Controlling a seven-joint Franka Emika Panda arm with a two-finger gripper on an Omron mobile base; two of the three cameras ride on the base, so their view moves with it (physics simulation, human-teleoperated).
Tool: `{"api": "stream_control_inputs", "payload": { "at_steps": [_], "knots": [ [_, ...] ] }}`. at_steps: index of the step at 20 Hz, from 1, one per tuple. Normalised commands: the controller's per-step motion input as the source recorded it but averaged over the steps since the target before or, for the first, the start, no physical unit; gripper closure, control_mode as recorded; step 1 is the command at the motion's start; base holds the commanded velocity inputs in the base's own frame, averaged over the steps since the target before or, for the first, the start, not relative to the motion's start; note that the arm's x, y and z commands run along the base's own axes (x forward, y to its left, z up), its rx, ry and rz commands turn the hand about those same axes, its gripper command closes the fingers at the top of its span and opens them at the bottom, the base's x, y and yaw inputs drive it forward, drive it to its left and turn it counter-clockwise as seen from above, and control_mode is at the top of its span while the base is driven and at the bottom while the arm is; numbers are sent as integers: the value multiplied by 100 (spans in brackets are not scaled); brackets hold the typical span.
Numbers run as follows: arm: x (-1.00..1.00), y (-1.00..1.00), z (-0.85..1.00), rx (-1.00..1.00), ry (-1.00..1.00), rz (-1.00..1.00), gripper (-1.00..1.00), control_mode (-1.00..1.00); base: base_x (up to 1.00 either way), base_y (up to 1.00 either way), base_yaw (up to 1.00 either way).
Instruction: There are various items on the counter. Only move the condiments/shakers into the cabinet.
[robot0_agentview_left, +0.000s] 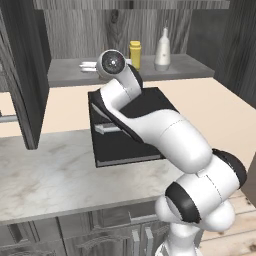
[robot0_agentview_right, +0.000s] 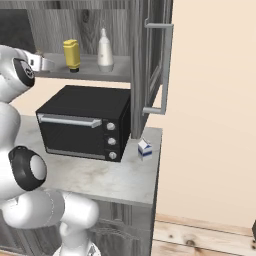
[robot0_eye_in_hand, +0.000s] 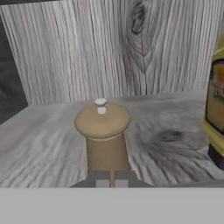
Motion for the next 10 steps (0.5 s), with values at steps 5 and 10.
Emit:
{"api": "stream_control_inputs", "payload": {
  "at_steps": [5, 10],
  "knots": [
    [23, 0, -3, 0, 0, 0, 100, -100, 0, 0, 0],
    [26, 0, -9, -1, 0, 0, 100, -100, 0, 0, 0]
  ]
}}
